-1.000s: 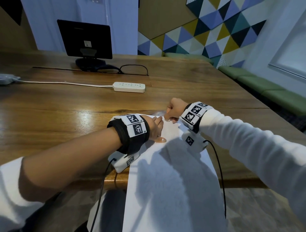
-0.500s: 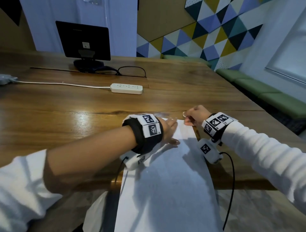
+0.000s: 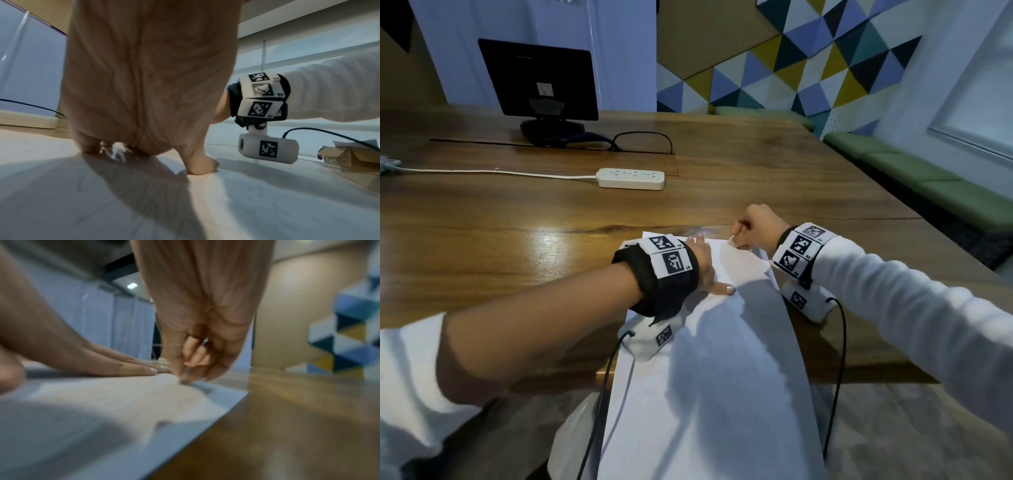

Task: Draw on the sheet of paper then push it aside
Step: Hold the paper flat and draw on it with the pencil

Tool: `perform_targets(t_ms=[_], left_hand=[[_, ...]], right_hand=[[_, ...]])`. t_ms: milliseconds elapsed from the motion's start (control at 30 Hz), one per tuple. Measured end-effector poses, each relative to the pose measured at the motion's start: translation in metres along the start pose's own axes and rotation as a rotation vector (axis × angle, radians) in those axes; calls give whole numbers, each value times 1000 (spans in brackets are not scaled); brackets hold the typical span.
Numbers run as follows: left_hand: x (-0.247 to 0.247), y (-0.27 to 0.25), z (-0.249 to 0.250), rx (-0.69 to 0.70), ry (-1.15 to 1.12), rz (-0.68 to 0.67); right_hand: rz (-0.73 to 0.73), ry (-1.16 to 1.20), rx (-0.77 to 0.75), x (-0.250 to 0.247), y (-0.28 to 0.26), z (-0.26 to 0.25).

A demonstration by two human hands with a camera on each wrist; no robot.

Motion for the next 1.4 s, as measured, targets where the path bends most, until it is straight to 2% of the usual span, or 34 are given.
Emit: perform_targets(t_ms=[100, 167, 233, 367, 533, 667, 833, 1000, 1167, 1333, 1400], left_hand=[[-2, -7, 5, 30, 76, -18], [-3, -9, 6, 31, 94, -21], [-3, -7, 6, 23, 88, -17], [-3, -7, 5, 18, 69, -31], [-1, -3, 2, -9, 33, -33], [3, 2, -7, -22, -21, 9], [3, 5, -9, -14, -33, -10], [-1, -4, -4, -13, 34, -36], [-6, -8, -3, -18, 72, -44], [-1, -1, -7, -51, 24, -28], [1, 1, -8, -49, 7, -31]], right_hand=[[-130, -145, -103, 6, 4, -18], [-123, -175, -116, 7, 8, -23], [-106, -180, -128, 7, 11, -24], [-259, -134, -139, 17, 12, -21], [-186, -152, -219, 19, 17, -34], [-296, -236, -229, 22, 15, -31], [-241, -222, -272, 29, 21, -50], [-364, -286, -274, 29, 17, -35], [-253, -211, -303, 27, 20, -45], [-379, -285, -255, 23, 11, -21], [-301, -253, -207, 9, 13, -9]])
Point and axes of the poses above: each hand's wrist, its own y-axis towards the middle knuckle, its own x-axis out of the palm, z = x × y, the point moved 10 cm from there along y, towards the middle knuckle, and after that the axes turned 4 degrees about -y, right-handed, at the moved point
